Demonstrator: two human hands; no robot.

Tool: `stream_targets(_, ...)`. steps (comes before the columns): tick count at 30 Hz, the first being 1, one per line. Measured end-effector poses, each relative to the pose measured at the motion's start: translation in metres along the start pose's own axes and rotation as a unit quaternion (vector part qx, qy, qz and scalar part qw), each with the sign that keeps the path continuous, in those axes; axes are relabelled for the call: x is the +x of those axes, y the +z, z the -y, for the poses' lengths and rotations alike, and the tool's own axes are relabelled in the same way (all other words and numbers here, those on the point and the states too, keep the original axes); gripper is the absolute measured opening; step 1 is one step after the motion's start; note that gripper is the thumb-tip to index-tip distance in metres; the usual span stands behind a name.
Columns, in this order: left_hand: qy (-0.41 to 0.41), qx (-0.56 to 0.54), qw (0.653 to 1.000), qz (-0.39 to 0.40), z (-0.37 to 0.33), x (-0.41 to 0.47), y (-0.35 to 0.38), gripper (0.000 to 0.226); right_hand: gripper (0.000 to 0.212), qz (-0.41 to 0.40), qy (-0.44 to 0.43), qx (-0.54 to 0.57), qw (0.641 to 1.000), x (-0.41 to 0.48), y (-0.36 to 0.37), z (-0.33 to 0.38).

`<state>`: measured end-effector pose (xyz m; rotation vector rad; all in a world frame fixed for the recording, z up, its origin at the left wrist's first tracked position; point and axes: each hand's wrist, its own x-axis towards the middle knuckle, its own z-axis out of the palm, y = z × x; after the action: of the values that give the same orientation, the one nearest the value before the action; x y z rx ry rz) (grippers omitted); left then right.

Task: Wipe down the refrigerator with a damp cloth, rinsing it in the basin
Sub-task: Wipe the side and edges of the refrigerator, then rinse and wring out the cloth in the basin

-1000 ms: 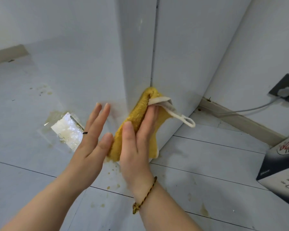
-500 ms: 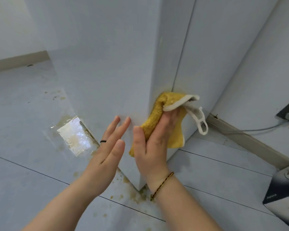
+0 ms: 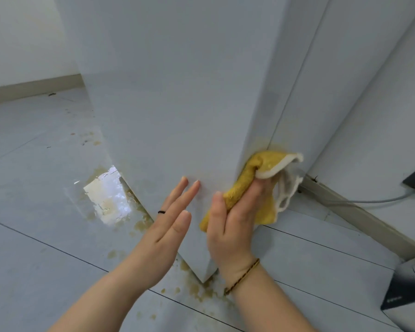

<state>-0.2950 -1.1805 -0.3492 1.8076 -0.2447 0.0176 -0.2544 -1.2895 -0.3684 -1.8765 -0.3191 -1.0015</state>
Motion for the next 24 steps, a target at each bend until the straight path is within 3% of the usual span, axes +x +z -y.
stream_targets(3, -0.033, -0.043, 0.999, -0.003, -0.002, 0.002, -0.011, 0.042, 0.047, -0.011, -0.045, -0.046, 0.998, 0.020, -0.009, 0.009)
stream_targets(5, -0.048, -0.078, 0.995, -0.030, -0.008, -0.001, -0.020, 0.042, 0.042, 0.008, -0.024, -0.043, 0.999, 0.017, -0.023, 0.015)
stream_targets(8, -0.086, -0.092, 0.991, -0.034, -0.033, -0.012, -0.023, 0.038, 0.050, 0.026, 0.138, -0.027, 0.990, 0.020, -0.055, 0.038)
stream_targets(11, -0.118, -0.096, 0.988, -0.022, -0.070, -0.017, -0.025, 0.030, 0.053, 0.080, 0.323, 0.007, 0.943, 0.039, -0.082, 0.075)
stream_targets(14, -0.137, -0.064, 0.988, -0.002, -0.130, -0.014, -0.041, 0.034, 0.043, 0.170, 0.427, 0.056, 0.886, 0.079, -0.105, 0.128)
stream_targets(19, -0.184, -0.072, 0.980, 0.006, -0.233, -0.010, -0.079, 0.036, 0.038, 0.289, 0.437, 0.131, 0.842, 0.163, -0.118, 0.225)
stream_targets(24, -0.253, -0.231, 0.939, -0.027, -0.345, -0.015, -0.155, 0.047, 0.030, 0.358, 0.473, 0.260, 0.762, 0.268, -0.104, 0.329)
